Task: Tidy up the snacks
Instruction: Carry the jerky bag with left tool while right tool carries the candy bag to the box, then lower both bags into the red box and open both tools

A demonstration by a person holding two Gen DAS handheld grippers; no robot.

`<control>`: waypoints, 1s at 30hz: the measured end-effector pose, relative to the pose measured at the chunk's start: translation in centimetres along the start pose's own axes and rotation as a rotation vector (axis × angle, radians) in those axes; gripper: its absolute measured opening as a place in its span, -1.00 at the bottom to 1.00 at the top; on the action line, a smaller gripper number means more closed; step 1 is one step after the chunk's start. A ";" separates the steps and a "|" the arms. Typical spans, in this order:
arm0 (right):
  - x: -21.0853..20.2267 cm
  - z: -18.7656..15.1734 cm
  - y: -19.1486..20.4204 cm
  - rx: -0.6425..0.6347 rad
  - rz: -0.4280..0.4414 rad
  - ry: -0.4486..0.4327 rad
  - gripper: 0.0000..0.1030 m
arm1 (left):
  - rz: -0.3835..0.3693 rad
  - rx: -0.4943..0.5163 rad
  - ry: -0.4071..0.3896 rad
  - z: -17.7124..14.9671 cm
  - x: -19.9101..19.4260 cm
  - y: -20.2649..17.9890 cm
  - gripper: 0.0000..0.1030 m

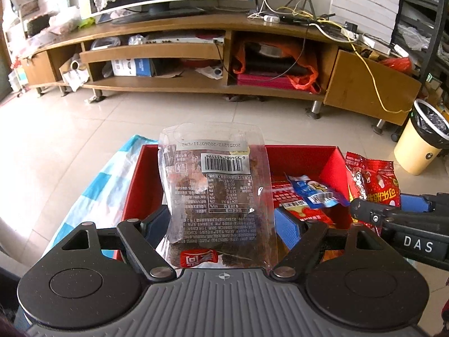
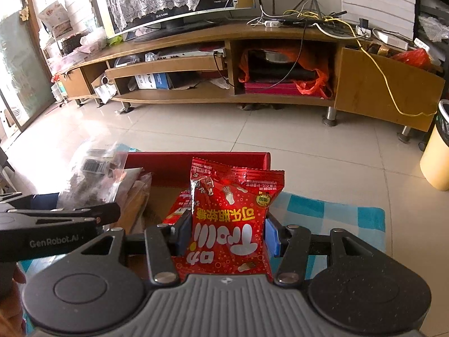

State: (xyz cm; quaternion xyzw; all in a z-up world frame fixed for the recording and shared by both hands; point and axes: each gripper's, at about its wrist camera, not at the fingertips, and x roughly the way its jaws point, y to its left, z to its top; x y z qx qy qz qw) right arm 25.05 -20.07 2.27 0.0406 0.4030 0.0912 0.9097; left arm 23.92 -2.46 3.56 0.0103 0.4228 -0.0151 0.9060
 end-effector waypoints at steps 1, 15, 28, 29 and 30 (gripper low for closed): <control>0.3 0.1 0.0 -0.001 0.002 0.002 0.02 | 0.004 0.003 0.000 0.1 0.3 -0.1 0.63; 3.3 0.1 0.0 -0.005 0.011 0.064 0.03 | 0.046 0.007 0.034 0.5 2.8 -0.2 0.74; 2.7 0.0 -0.1 -0.010 0.009 0.055 0.06 | 0.024 -0.003 0.046 0.6 2.7 0.0 0.85; 2.6 0.0 -0.2 -0.010 0.007 0.051 0.08 | 0.026 -0.006 0.044 0.6 2.6 0.0 0.88; 2.6 0.0 -0.2 -0.009 0.007 0.052 0.12 | 0.026 -0.006 0.038 0.6 2.5 0.1 0.89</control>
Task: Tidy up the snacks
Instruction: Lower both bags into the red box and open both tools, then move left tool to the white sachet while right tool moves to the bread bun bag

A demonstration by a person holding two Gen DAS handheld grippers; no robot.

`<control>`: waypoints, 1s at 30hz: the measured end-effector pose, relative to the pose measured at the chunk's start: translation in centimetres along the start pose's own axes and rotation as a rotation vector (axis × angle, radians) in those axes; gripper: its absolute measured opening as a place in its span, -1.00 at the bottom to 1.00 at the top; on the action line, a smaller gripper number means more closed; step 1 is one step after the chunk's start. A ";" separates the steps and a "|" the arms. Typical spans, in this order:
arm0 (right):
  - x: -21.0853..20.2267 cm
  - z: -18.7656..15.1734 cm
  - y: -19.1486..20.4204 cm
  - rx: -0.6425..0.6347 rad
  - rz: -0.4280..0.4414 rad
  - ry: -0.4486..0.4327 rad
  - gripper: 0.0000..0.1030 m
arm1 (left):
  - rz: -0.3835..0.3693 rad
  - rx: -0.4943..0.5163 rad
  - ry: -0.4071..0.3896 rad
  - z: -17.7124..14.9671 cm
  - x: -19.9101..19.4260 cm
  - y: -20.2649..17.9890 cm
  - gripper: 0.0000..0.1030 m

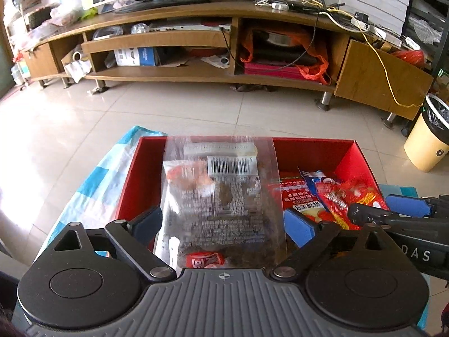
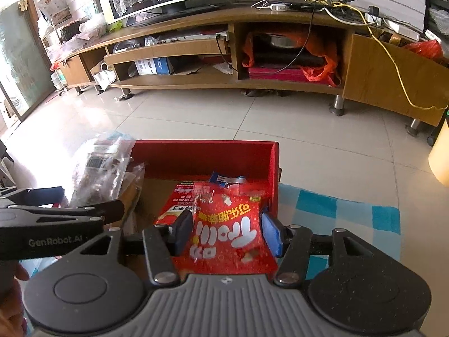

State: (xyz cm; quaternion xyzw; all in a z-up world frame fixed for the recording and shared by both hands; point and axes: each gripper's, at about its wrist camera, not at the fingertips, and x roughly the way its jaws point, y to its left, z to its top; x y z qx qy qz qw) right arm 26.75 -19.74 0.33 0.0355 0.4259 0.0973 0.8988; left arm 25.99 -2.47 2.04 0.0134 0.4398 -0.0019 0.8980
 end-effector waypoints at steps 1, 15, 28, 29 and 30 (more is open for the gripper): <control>0.0 0.0 0.0 0.000 0.001 0.002 0.13 | 0.002 0.002 -0.007 0.1 -0.2 0.0 0.89; -0.9 0.2 -1.8 0.140 0.160 0.006 0.17 | -0.071 -0.046 -0.014 -0.2 -2.1 0.4 0.92; -4.2 -1.6 -3.6 0.119 0.056 -0.030 0.17 | -0.190 -0.042 0.085 -3.7 -3.5 -0.3 0.92; -4.5 -2.1 -3.9 0.112 0.044 -0.026 0.17 | -0.201 -0.028 0.092 -4.2 -3.6 -0.8 0.92; -4.8 -2.5 -4.2 0.106 0.030 -0.021 0.17 | -0.215 -0.010 0.102 -4.6 -3.7 -1.4 0.92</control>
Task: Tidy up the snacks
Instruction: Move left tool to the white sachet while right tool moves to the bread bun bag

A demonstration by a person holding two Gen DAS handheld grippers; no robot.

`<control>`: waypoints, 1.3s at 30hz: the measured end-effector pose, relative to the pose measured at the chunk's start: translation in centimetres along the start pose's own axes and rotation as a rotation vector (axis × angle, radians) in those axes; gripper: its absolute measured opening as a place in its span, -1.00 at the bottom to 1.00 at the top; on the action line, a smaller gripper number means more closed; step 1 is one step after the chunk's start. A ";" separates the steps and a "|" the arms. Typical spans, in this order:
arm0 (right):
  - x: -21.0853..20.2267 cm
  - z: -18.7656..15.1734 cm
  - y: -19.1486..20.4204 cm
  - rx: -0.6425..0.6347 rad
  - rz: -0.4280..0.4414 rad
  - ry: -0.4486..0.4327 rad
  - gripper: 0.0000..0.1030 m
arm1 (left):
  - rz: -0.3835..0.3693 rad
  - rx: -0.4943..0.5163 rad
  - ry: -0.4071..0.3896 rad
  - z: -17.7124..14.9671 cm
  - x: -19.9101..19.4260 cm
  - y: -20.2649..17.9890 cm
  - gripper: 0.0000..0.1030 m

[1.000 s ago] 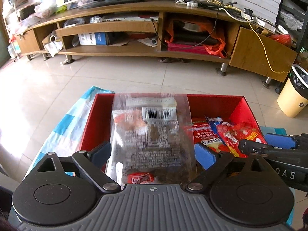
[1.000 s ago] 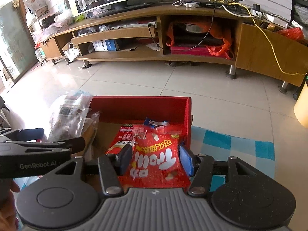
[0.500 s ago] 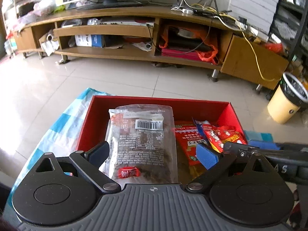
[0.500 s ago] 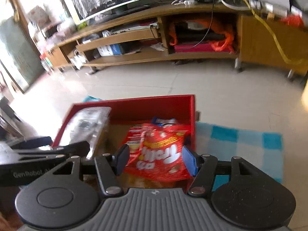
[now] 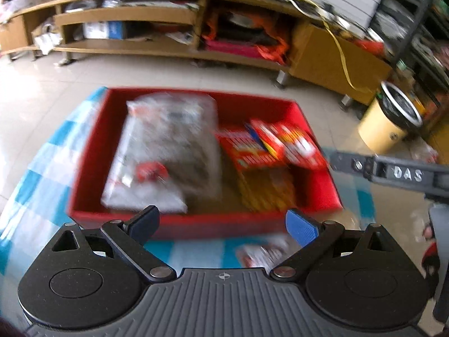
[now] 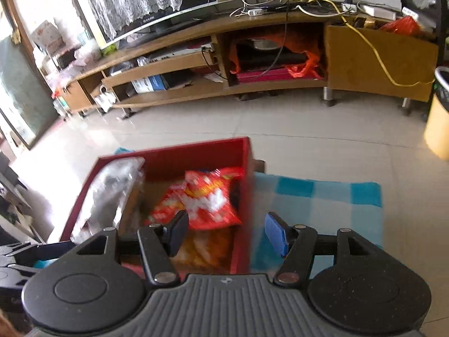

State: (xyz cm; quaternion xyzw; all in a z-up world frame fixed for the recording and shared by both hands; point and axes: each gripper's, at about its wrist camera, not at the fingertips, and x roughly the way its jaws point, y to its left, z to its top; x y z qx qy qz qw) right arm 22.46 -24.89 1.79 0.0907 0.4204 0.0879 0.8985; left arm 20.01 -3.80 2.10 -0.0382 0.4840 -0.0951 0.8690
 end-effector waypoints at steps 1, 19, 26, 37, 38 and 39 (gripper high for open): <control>-0.3 -0.4 -0.4 -0.004 -0.012 0.005 0.17 | -0.015 0.022 0.013 -0.5 0.2 -0.7 0.92; 1.2 -4.7 -5.6 -0.005 -0.026 0.176 0.18 | -0.212 0.387 0.184 -3.5 8.7 -5.4 0.90; 1.4 -4.7 -4.8 -0.036 -0.007 0.196 0.19 | -0.252 0.465 0.215 -7.3 6.2 -5.1 0.92; 0.9 -5.0 -4.3 -0.096 -0.018 0.191 0.21 | -0.135 0.382 0.162 -6.6 7.2 -6.5 0.94; 0.8 -5.1 -4.2 -0.112 -0.019 0.188 0.21 | -0.108 0.423 0.157 -6.9 7.3 -7.1 0.96; 0.8 -5.2 -4.1 -0.125 -0.020 0.186 0.21 | -0.080 0.462 0.160 -7.3 7.5 -7.6 0.96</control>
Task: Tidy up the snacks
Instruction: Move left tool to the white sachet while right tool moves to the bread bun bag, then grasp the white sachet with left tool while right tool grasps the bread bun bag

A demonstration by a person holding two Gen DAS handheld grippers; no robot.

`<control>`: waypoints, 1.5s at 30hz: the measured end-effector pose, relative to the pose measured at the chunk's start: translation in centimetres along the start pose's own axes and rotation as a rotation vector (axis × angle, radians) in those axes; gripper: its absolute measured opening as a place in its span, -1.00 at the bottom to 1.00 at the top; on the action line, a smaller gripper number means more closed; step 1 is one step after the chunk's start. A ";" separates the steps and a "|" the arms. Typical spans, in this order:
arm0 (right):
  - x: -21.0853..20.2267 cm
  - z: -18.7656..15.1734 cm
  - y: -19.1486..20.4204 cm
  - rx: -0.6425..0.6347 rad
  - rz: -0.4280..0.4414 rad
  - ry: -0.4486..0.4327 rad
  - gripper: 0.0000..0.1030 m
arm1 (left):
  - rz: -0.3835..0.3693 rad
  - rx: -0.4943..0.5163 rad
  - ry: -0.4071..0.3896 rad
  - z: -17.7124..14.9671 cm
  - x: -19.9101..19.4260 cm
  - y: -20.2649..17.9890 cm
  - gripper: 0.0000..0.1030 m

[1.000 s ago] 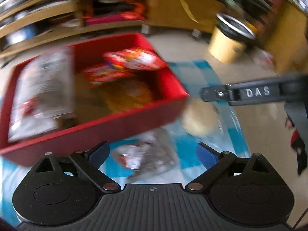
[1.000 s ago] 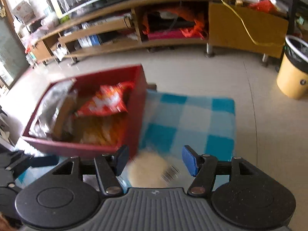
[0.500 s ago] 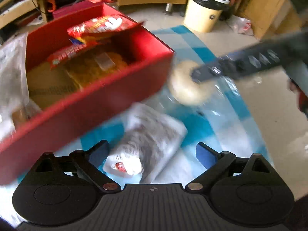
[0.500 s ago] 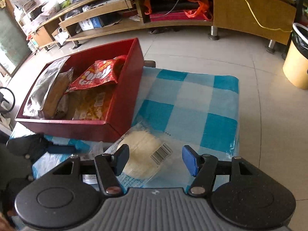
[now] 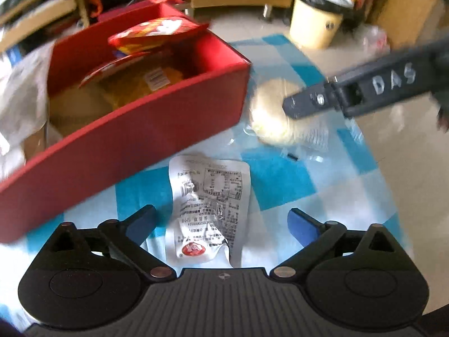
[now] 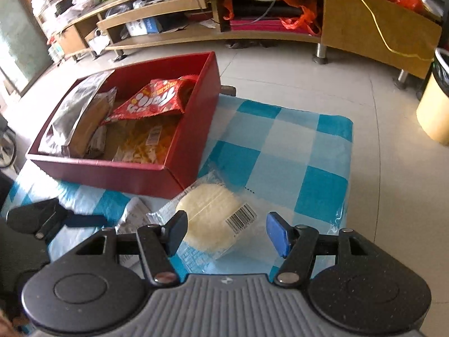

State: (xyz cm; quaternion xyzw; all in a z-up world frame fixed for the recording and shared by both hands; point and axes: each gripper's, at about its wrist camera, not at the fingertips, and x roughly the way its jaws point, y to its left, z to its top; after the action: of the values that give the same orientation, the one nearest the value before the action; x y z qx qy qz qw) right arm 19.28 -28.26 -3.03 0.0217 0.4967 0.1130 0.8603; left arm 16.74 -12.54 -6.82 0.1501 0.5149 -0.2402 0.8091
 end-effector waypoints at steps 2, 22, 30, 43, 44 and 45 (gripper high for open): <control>-0.2 0.0 0.2 -0.025 -0.011 -0.010 0.21 | 0.019 0.033 0.007 -0.2 0.0 -0.8 0.92; 0.7 0.4 0.5 -0.121 -0.002 -0.007 0.41 | -0.016 -0.060 0.024 -1.2 -1.5 -0.4 0.71; 1.6 0.7 1.4 -0.199 0.013 -0.003 0.59 | 0.045 -0.028 0.014 -1.0 -0.9 -1.3 0.37; 2.7 1.4 3.2 -0.087 -0.080 0.030 0.75 | 0.076 -0.074 0.004 -1.6 -1.5 -1.1 0.59; 2.9 1.4 3.3 -0.082 -0.085 0.030 0.76 | 0.100 -0.075 0.001 -1.7 -1.4 -1.1 0.71; 3.0 1.3 3.3 -0.078 -0.094 0.032 0.78 | 0.112 -0.078 -0.002 -1.7 -1.3 -1.1 0.74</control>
State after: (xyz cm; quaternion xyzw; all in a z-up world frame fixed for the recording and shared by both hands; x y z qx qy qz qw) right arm 21.29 -24.25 -4.45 -0.0371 0.5062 0.0922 0.8567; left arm 14.39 -12.32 -6.36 0.1469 0.5138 -0.1742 0.8271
